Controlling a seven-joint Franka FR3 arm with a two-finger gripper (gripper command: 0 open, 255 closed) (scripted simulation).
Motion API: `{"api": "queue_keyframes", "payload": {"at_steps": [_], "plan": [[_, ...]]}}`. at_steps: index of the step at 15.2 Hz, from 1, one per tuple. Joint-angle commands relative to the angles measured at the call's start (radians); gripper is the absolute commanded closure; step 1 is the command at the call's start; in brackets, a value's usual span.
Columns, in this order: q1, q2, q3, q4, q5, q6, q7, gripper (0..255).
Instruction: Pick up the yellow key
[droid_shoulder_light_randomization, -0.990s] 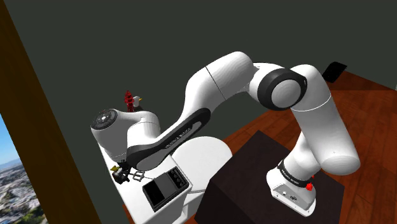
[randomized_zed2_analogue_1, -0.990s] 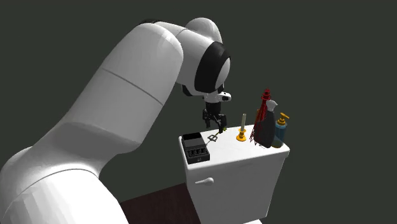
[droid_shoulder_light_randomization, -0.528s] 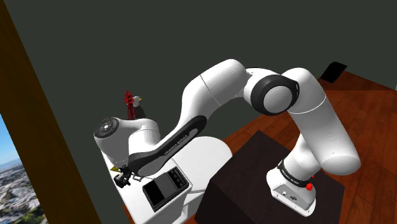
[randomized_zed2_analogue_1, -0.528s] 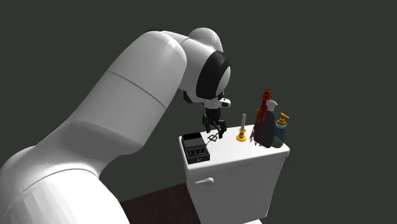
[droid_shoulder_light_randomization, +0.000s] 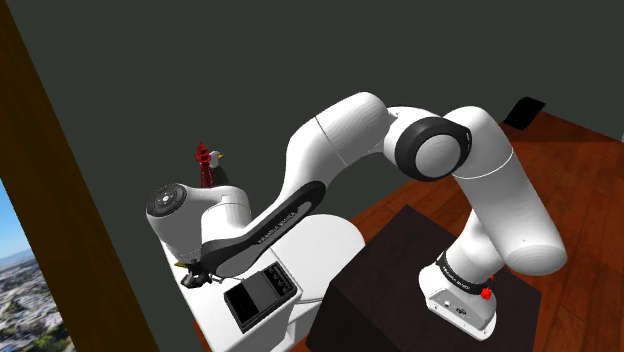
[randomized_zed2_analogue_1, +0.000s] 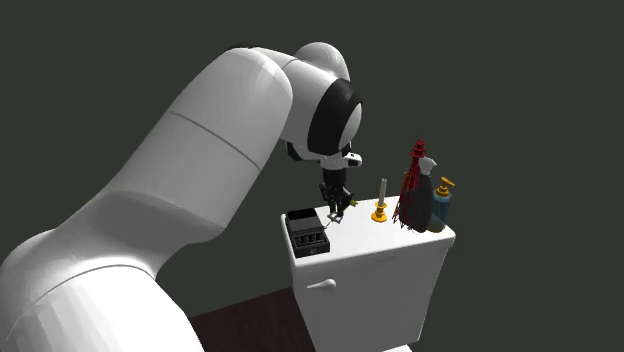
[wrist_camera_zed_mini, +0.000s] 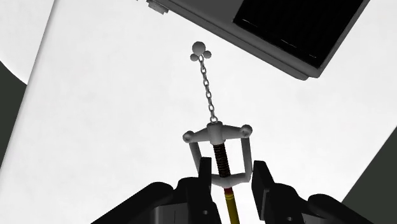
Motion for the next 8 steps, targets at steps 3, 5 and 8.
{"api": "queue_keyframes", "payload": {"at_steps": [3, 5, 8], "plan": [[-0.005, -0.003, 0.0, -0.004, 0.003, -0.006, -0.005, 255], [-0.009, -0.022, 0.006, -0.01, 0.009, -0.02, -0.008, 255], [-0.014, -0.049, 0.014, -0.014, 0.018, -0.042, -0.015, 255]]}}
